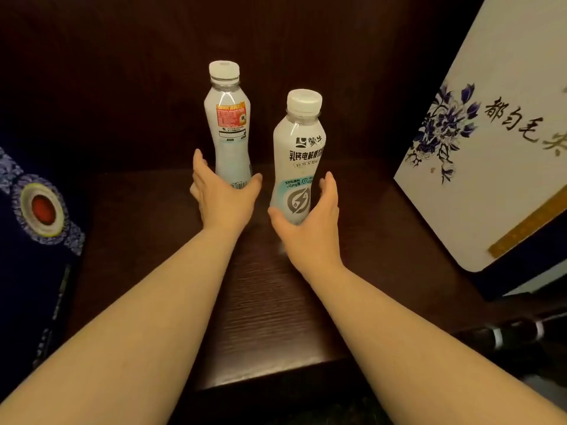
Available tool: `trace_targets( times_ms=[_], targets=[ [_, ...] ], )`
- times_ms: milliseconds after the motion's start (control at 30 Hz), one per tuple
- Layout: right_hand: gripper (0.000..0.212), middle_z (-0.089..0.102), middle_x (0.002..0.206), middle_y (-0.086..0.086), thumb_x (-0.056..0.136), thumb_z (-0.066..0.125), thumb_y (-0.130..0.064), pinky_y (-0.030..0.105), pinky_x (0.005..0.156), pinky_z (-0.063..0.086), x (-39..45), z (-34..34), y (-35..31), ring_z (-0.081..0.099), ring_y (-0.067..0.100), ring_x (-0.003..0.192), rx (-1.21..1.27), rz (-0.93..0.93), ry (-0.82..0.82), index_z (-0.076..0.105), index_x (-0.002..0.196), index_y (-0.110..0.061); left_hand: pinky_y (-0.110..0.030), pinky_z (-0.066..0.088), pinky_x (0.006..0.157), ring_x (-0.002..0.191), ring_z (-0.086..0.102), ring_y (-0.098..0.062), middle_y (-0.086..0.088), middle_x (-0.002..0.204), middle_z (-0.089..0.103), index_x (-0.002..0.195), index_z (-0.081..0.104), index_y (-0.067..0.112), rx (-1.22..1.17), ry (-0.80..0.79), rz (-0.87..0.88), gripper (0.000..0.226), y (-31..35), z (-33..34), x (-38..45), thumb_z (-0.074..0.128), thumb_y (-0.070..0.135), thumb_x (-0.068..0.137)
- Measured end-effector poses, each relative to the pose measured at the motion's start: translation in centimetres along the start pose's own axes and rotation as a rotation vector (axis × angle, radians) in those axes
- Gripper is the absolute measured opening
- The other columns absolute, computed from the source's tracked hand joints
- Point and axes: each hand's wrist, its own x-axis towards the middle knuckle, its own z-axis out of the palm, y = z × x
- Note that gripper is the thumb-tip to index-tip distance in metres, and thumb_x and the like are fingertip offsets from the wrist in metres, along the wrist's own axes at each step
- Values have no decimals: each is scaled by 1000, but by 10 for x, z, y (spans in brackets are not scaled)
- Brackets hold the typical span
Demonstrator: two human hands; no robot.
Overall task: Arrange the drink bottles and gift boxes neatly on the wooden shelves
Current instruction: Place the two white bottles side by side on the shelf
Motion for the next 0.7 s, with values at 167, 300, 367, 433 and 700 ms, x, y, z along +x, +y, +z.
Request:
trace_targets(
  times_ms=[167, 300, 367, 433, 700],
  targets=[
    [110, 42, 151, 0, 80, 80, -40, 28, 99, 42, 18, 9, 4, 39, 14, 136, -39, 3, 26, 6, 160, -25, -49, 36, 110, 141, 26, -32, -10, 153, 41, 158, 7, 18, 0, 17, 12, 106, -2, 16, 25, 77, 36, 80],
    [101, 48, 143, 4, 82, 77, -40, 47, 104, 47, 18, 12, 6, 46, 18, 130, -69, -28, 45, 14, 159, -25, -48, 41, 102, 133, 41, -33, -12, 145, 49, 153, 22, 15, 64, 30, 48, 89, -5, 21, 33, 74, 35, 84],
    [98, 49, 141, 3, 82, 77, -39, 47, 103, 47, 17, 12, 7, 46, 18, 129, -63, -26, 53, 17, 158, -24, -47, 43, 100, 128, 46, -33, -11, 142, 50, 147, 31, 14, 74, 37, 68, 80, -8, 21, 32, 74, 35, 83],
    [97, 50, 140, 4, 82, 78, -38, 45, 104, 47, 15, 9, 6, 45, 17, 129, -47, -17, 66, 19, 157, -24, -49, 44, 100, 125, 48, -32, -11, 139, 51, 144, 33, 13, 60, 32, 80, 76, -9, 17, 29, 73, 36, 83],
    [86, 43, 132, -5, 82, 79, -33, 45, 104, 46, -26, -19, 3, 39, 17, 130, 24, -16, 78, 30, 150, -19, -56, 53, 93, 121, 53, -27, -2, 134, 50, 139, 27, 30, 2, -54, 48, 81, -8, -10, -13, 71, 51, 75]
  ],
)
